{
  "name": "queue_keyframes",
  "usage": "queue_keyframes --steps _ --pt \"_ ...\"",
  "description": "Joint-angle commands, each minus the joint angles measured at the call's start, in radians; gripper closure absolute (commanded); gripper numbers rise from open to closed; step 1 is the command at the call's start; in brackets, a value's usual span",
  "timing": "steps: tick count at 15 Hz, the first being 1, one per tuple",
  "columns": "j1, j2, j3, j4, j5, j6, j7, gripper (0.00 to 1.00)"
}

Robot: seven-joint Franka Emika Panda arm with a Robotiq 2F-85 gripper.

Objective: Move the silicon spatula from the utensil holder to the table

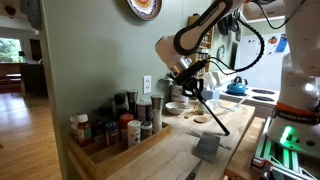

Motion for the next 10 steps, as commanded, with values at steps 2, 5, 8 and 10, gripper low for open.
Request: queue_keyframes --steps 2,5,8,10 --pt "0.044 0.137 -0.053 0.115 -0.011 -0.041 0.026 0.97" --pt "0.058 0.200 -0.081 0.177 -0.008 -0.064 0.012 0.97" --pt "0.069 0.248 -0.102 0.223 -0.008 -0.078 0.008 0.97" --pt "0.076 0.266 -0.113 0.245 -0.004 -0.082 0.003 0.94"
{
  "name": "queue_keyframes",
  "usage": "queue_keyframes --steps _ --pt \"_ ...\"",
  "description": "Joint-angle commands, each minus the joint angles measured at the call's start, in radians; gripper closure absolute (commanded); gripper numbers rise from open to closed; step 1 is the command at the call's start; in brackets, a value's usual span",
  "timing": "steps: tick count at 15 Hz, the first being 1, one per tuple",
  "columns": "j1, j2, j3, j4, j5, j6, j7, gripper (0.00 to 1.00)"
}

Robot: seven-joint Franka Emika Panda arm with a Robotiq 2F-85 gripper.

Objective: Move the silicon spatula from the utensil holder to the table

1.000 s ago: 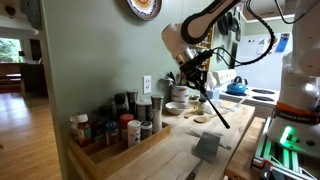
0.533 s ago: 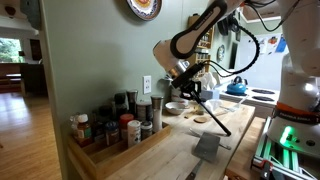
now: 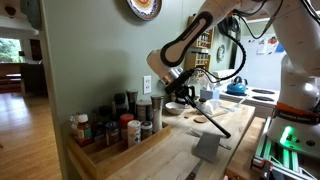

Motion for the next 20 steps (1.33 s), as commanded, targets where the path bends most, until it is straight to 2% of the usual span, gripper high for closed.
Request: queue_keyframes --steps 1,3,8,11,14,20 --pt "0.031 0.052 -0.031 0.065 0.000 -0.041 -0.009 0.64" --pt "0.035 0.060 -0.040 0.078 -0.002 -0.042 -0.008 0.60" --pt "0.035 0.062 -0.049 0.091 0.007 -0.034 -0.020 0.25" --pt "0.018 0.006 -0.045 0.063 0.014 -0.004 -0.079 0.01" --pt "-0.023 -0.121 -0.053 -0.028 0.021 0.067 -0.181 0.00" --pt "-0.122 -0.418 -0.079 -0.250 0.100 0.317 -0.428 0.00"
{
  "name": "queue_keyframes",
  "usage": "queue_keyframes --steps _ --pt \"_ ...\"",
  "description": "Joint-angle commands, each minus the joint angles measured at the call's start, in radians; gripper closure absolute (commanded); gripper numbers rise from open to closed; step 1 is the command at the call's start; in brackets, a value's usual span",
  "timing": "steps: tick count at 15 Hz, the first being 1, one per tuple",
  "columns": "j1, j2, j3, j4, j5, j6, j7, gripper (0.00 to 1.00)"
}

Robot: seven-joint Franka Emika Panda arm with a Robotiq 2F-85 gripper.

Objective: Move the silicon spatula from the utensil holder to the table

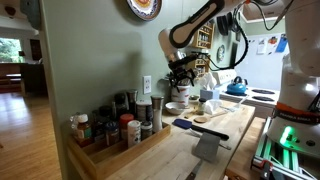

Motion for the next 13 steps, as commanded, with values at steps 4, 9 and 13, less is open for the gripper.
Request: queue_keyframes --steps 4,9,13 --pt "-0.064 -0.355 -0.009 -0.292 0.115 0.244 -0.316 0.00" --pt "-0.087 -0.411 0.017 -0.302 0.101 0.244 -0.439 0.00" --pt "-0.093 -0.503 0.023 -0.369 0.112 0.259 -0.512 0.00"
